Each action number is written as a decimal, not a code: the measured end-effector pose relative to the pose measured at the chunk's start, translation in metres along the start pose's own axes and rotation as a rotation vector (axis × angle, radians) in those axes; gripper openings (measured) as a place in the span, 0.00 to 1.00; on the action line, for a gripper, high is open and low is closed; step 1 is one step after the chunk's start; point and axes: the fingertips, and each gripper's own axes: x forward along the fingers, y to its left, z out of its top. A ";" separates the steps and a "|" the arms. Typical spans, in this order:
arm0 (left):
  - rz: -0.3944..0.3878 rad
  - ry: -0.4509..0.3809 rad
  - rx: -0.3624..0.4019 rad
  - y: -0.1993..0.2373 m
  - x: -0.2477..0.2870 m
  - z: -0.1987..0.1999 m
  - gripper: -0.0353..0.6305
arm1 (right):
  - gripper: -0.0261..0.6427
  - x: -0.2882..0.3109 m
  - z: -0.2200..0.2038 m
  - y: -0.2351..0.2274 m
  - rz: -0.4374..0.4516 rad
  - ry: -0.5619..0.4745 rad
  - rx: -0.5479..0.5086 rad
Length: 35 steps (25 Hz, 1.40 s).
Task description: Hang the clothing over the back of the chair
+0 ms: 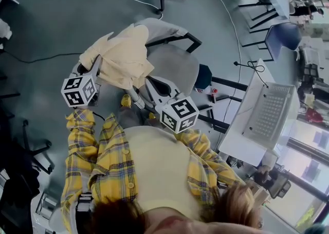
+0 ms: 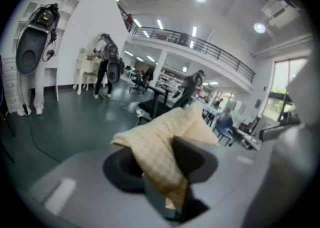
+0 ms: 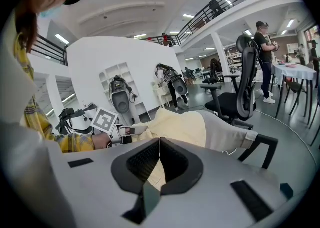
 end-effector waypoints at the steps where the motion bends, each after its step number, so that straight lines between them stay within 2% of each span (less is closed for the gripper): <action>1: -0.001 0.005 -0.009 0.002 -0.001 -0.002 0.29 | 0.06 0.000 -0.001 0.000 0.002 0.001 0.000; 4: 0.010 0.022 -0.041 0.009 -0.004 -0.008 0.38 | 0.06 -0.001 -0.002 0.000 0.007 0.001 -0.001; 7: 0.032 0.040 -0.044 0.015 -0.010 -0.014 0.43 | 0.06 -0.003 -0.003 0.000 0.014 0.000 0.000; 12: 0.053 0.046 -0.015 0.015 -0.021 -0.019 0.48 | 0.06 -0.003 -0.004 0.001 0.025 -0.001 0.000; 18: 0.077 0.045 -0.018 0.018 -0.036 -0.027 0.52 | 0.06 -0.008 -0.006 0.002 0.034 -0.005 -0.004; 27: 0.089 0.032 -0.021 -0.003 -0.056 -0.034 0.52 | 0.06 -0.022 -0.011 -0.002 0.040 -0.019 -0.008; 30: 0.049 -0.007 -0.022 -0.023 -0.061 -0.029 0.50 | 0.06 -0.026 -0.013 -0.003 0.044 -0.029 -0.008; 35: -0.009 -0.065 -0.038 -0.052 -0.073 -0.014 0.39 | 0.06 -0.036 -0.013 -0.001 0.054 -0.044 -0.011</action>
